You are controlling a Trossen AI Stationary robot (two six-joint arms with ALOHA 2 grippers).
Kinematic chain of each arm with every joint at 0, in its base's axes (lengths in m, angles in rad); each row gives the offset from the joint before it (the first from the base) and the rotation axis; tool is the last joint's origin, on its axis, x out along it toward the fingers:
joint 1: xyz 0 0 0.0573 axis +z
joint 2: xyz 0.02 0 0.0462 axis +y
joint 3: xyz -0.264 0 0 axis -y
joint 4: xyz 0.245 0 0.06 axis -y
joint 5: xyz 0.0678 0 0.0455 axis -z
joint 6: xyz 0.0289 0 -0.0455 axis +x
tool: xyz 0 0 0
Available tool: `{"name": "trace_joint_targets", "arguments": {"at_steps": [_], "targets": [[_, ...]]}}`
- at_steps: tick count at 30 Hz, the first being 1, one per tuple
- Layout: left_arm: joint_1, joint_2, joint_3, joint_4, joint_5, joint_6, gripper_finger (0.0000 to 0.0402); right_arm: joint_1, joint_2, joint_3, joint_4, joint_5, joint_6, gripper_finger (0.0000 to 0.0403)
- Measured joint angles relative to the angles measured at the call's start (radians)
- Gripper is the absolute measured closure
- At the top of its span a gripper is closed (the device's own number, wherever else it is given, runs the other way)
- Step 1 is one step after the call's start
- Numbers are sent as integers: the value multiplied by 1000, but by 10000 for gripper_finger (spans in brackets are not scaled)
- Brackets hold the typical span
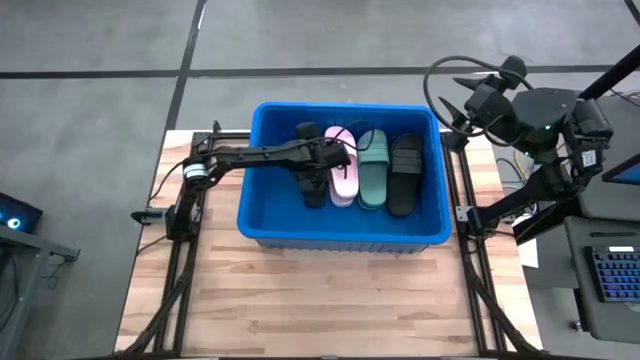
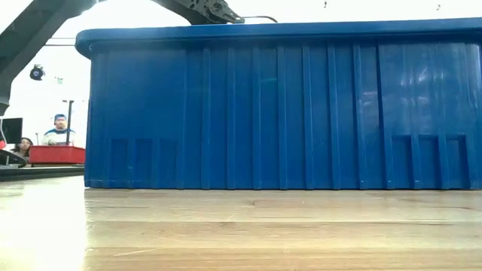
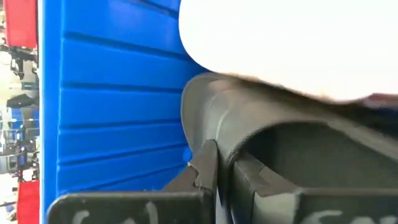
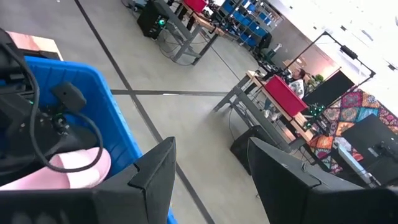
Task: Pick and place slides into bin
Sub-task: Put the black slide into the blue bin, then return to Home Position
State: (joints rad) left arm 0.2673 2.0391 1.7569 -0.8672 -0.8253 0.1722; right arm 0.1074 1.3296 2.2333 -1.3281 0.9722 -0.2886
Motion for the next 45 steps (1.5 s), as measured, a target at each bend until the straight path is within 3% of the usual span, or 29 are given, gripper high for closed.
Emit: {"name": "trace_joint_targets", "arguments": {"at_steps": [14,18,23,31,36,45], "targets": [[2,57,2,29,85,19,392,1,-1,0,1,0,0,211],[6,40,1,27,123,18,351,1,-1,0,1,0,-1,211],[20,13,4,29,221,18,273,1,-1,0,2,-1,-1,211],[25,-36,4,0,252,25,165,1,0,0,2,-2,-1,211],[27,-75,4,-4,319,20,138,1,0,0,3,-2,0,211],[19,-129,3,-27,415,19,136,1,0,0,3,-2,19,211]]}}
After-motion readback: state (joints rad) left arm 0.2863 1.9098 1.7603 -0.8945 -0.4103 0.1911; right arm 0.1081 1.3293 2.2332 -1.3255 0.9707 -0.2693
